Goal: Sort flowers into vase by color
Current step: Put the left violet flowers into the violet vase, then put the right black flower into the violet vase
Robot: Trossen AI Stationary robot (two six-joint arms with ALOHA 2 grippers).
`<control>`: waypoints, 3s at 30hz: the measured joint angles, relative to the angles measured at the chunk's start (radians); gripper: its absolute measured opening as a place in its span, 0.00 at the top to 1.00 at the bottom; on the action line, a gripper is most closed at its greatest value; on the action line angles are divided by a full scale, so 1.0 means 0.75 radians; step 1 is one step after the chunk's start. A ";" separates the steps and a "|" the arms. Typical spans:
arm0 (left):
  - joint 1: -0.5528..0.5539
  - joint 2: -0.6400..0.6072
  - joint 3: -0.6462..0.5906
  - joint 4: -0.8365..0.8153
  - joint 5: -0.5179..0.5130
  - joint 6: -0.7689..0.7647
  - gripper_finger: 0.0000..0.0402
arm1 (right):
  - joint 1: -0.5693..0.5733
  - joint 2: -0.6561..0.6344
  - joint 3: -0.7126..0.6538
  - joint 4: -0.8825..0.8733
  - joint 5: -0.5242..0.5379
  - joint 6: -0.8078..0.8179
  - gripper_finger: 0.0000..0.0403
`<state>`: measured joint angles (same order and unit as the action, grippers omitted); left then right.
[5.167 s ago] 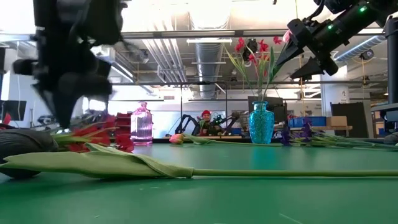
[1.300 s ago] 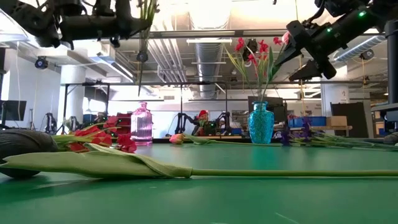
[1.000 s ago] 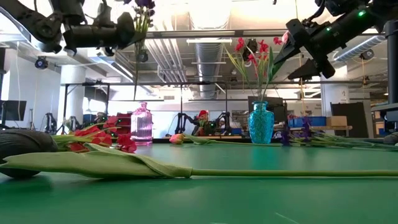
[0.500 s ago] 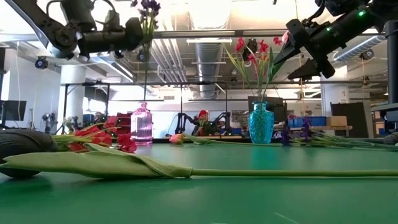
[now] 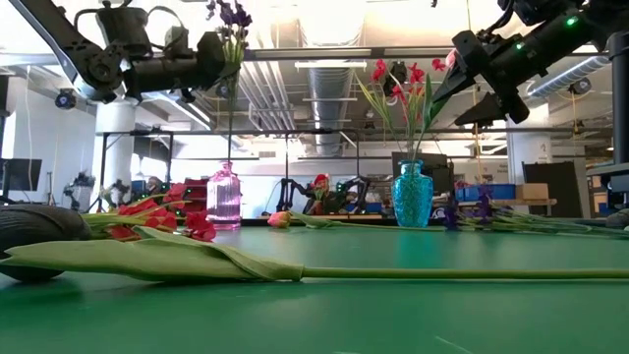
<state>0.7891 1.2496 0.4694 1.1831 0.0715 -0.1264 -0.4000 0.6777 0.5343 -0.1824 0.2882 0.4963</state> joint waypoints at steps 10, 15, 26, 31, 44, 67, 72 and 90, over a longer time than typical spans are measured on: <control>-0.001 -0.002 -0.001 -0.053 0.079 -0.079 0.92 | 0.000 0.000 0.000 -0.001 0.000 -0.003 0.11; -0.001 -0.002 -0.001 -0.079 0.079 -0.079 0.87 | 0.000 0.000 0.000 -0.001 -0.001 -0.002 0.11; 0.001 -0.016 -0.001 -0.285 0.118 -0.062 0.75 | 0.000 0.000 -0.001 -0.001 -0.012 -0.003 0.11; 0.001 -0.075 -0.001 -0.392 0.119 -0.030 0.66 | 0.001 0.000 -0.001 -0.001 -0.014 -0.003 0.11; 0.000 -0.423 0.075 -1.357 0.113 0.043 0.50 | 0.000 0.000 0.018 -0.004 -0.132 0.047 0.11; -0.242 -0.633 0.241 -2.186 0.081 -0.183 0.50 | 0.209 0.418 0.299 -0.635 -0.788 0.477 0.11; -0.342 -0.720 0.226 -2.190 -0.008 -0.199 0.50 | 0.361 0.519 0.538 -1.183 -0.649 0.605 0.11; -0.502 -0.901 0.109 -2.102 -0.086 -0.426 0.50 | 1.059 0.519 0.401 -1.308 -0.555 1.527 0.11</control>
<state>0.4126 0.5735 0.5514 -0.3932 0.0071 -0.4458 0.3946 1.0670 0.8353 -1.1636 -0.1280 1.6414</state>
